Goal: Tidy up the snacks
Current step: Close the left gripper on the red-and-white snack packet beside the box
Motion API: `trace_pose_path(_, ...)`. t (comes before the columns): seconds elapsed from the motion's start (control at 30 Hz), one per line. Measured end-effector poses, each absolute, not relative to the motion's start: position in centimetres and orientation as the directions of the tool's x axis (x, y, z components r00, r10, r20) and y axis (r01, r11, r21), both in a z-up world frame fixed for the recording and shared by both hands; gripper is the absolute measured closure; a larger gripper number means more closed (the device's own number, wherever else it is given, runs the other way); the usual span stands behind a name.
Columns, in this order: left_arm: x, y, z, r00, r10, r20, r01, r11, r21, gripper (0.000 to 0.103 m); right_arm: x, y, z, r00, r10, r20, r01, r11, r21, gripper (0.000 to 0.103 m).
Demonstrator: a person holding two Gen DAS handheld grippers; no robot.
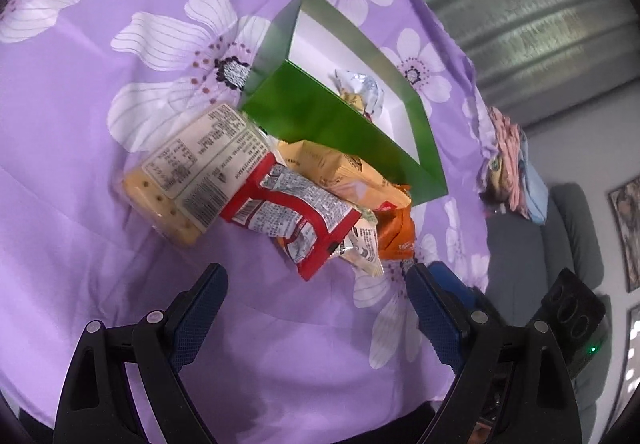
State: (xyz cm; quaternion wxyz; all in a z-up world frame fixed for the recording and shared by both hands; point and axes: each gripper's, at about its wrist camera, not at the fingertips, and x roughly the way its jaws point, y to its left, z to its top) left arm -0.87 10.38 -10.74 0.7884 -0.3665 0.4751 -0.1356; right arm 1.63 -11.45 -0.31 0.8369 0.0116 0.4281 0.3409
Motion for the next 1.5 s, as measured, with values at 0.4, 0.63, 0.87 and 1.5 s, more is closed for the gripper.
trace_pose_path(0.4,1.1,10.6,-12.8,0.511,-0.562,-0.65,-0.22,0.645,-0.732,0.013,3.7,-8.5,-2.0,0.339,0.581,-0.74,-0.621,0.729,0.288,0.045)
trace_pose_path(0.63,2.1,10.6,-13.8,0.517,-0.546,-0.659,-0.264,0.631,-0.73,0.036,5.9,-5.7,-3.4,0.286,0.563,-0.775,-0.67,0.696,0.258,0.045)
trace_pose_path(0.87,2.5,11.4,-14.6,0.518,-0.548,-0.657,-0.28,0.617,-0.736,0.045,7.3,-3.6,-4.9,0.207,0.575,-0.791,-0.717,0.639,0.277,0.045)
trace_pose_path(1.5,1.7,11.3,-13.9,0.531,-0.488,-0.692,-0.2,0.722,-0.663,0.062,5.7,-2.6,-5.4,0.215,0.535,-0.817,-0.704,0.665,0.25,0.067)
